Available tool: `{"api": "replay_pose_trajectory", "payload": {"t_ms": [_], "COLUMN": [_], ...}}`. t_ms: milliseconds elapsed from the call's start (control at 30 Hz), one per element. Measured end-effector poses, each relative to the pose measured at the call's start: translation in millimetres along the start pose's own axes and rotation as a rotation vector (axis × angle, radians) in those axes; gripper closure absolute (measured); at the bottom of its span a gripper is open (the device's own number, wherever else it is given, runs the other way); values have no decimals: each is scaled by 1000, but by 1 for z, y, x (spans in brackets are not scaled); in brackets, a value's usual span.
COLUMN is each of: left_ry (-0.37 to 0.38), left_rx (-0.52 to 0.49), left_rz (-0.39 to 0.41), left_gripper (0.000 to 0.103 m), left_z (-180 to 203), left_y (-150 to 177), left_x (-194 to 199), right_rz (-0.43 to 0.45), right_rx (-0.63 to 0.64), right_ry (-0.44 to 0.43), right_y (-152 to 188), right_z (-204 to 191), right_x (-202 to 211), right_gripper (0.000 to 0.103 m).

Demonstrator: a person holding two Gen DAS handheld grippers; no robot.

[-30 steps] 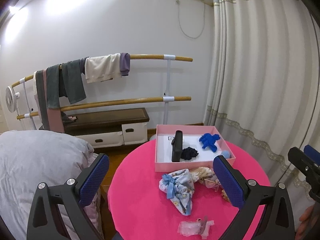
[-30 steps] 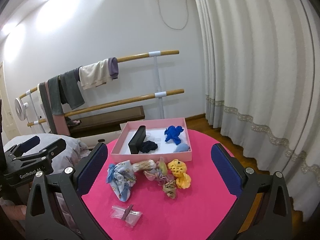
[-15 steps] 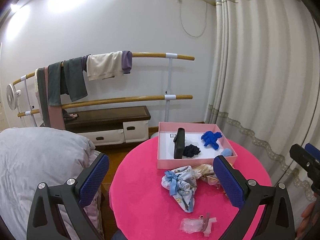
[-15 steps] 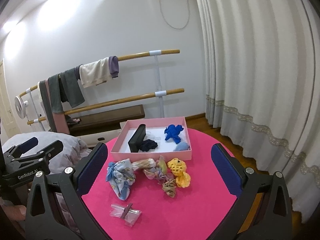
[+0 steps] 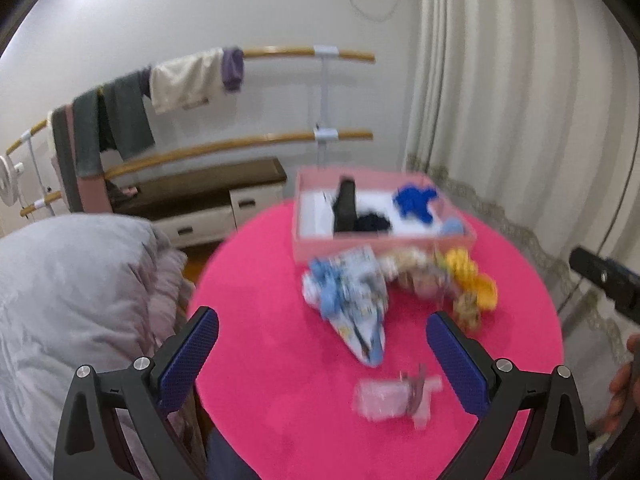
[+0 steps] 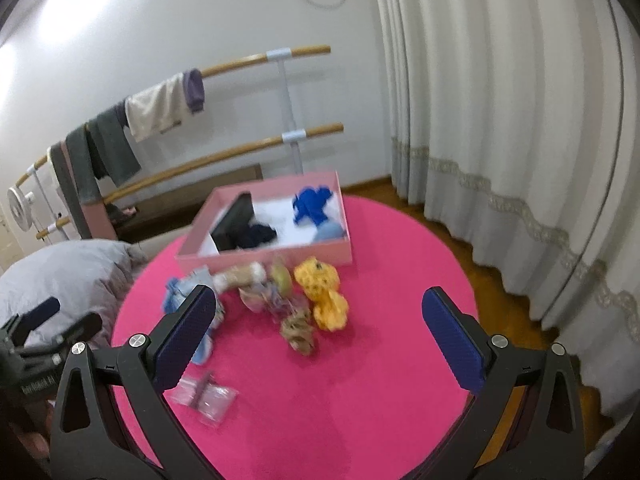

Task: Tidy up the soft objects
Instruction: 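Grasp the clear plastic pouch with the left tool while the right tool grasps the beige scrunchie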

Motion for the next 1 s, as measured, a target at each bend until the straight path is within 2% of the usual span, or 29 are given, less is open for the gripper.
{"api": "replay_pose_trajectory", "payload": {"t_ms": [233, 700, 833, 967, 1000], "left_ry": [9, 7, 28, 40, 43], "left_rx": [-30, -42, -22, -21, -23], "left_rz": [-123, -233, -227, -219, -219], "left_gripper": [0, 0, 8, 27, 29], "left_z": [21, 44, 41, 38, 38], "left_y": [32, 69, 72, 67, 66], "left_x": [-43, -126, -139, -146, -147], "right_rz": [-97, -199, -238, -264, -270], "right_rx": [-11, -39, -27, -19, -20], "right_ry": [-17, -60, -86, -101, -105], "right_y": [32, 59, 67, 72, 73], "right_z": [9, 16, 8, 0, -2], "right_x": [-34, -76, -95, -111, -116], "right_gripper": [0, 0, 0, 0, 1]}}
Point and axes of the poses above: each gripper's, at about its wrist camera, not at the fingertips, and x roughly against the way its jaws point, z to its right, y to its underside, the point moved 4 cm from there along -x, roughly the way its jaws point, and after that the axes turned 8 degrees about x, right-handed, at the moved point
